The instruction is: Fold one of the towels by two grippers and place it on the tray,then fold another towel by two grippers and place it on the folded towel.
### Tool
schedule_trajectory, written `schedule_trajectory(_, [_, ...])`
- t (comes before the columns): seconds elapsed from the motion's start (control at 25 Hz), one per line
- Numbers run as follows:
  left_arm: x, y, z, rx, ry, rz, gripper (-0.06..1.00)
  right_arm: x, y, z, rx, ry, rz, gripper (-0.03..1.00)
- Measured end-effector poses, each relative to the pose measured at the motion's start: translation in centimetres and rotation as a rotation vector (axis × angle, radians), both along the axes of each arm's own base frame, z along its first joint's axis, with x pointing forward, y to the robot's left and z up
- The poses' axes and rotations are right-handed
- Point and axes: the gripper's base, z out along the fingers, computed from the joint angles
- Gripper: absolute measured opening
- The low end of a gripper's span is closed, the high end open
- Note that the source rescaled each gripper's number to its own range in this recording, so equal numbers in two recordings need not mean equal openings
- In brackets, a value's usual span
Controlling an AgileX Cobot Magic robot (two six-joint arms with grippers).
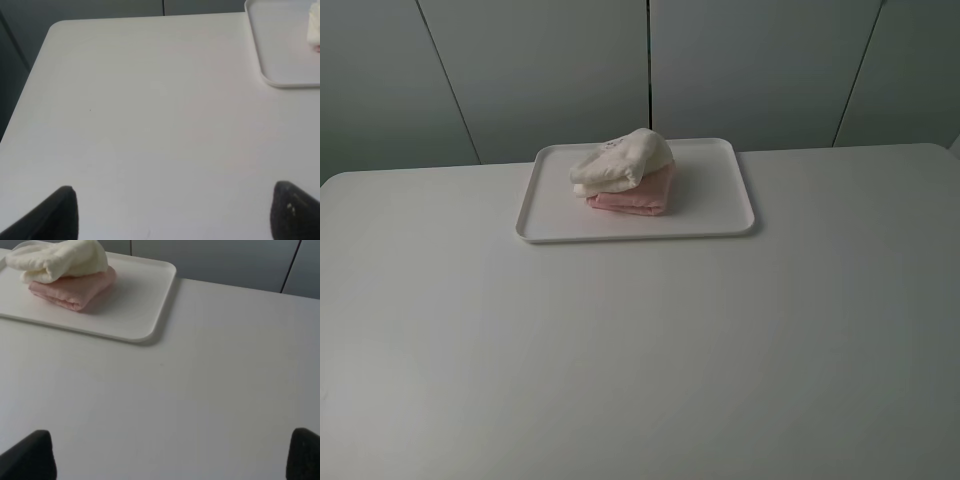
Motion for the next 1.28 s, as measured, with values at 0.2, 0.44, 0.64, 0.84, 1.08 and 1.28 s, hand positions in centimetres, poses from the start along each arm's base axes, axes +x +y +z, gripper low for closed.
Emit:
schedule_trajectory(0.2, [0.0, 0.0, 0.0, 0.002, 0.0, -0.001, 0.99, 0.0, 0.0, 0.0, 0.0, 0.0, 0.0, 1.0])
schedule_trajectory(0.44, [0.0, 0.0, 0.0, 0.002, 0.0, -0.001, 0.99, 0.0, 0.0, 0.0, 0.0, 0.0, 0.0, 1.0])
schedule_trajectory(0.64, [0.0, 0.0, 0.0, 0.002, 0.0, -0.001, 0.99, 0.0, 0.0, 0.0, 0.0, 0.0, 0.0, 1.0])
schedule_trajectory(0.84, [0.0, 0.0, 0.0, 0.005, 0.0, -0.003, 0.99, 0.0, 0.0, 0.0, 0.0, 0.0, 0.0, 1.0])
schedule_trajectory(1.08, [0.0, 0.0, 0.0, 0.01, 0.001, -0.006, 0.99, 0.0, 0.0, 0.0, 0.0, 0.0, 0.0, 1.0])
schedule_trajectory(1.28, [0.0, 0.0, 0.0, 0.008, 0.001, -0.005, 0.99, 0.0, 0.0, 0.0, 0.0, 0.0, 0.0, 1.0])
